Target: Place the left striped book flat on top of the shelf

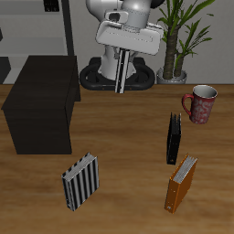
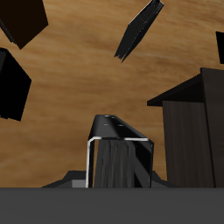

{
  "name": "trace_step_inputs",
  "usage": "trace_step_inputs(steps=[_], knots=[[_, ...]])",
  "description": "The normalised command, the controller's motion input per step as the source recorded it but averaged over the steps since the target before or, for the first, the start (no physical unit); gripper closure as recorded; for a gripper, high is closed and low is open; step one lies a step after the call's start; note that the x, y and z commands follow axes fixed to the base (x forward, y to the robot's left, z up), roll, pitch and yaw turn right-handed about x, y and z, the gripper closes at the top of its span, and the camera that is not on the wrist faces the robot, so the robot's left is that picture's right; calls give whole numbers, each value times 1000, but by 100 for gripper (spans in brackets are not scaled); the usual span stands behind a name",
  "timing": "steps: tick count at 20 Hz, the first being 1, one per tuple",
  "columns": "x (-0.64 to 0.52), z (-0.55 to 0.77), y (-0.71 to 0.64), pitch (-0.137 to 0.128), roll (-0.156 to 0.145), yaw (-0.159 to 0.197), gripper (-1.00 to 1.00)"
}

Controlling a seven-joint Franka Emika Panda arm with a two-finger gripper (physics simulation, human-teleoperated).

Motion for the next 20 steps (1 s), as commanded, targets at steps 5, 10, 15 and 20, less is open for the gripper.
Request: trace_step_inputs(steps=[5, 10, 15, 20], knots=[[-143, 358, -190, -43, -252, 13, 100], [-24, 282, -20, -32, -206, 28, 100], [-73, 161, -102, -58, -223, 37, 100], [-53, 0, -182, -28, -133, 16, 100]])
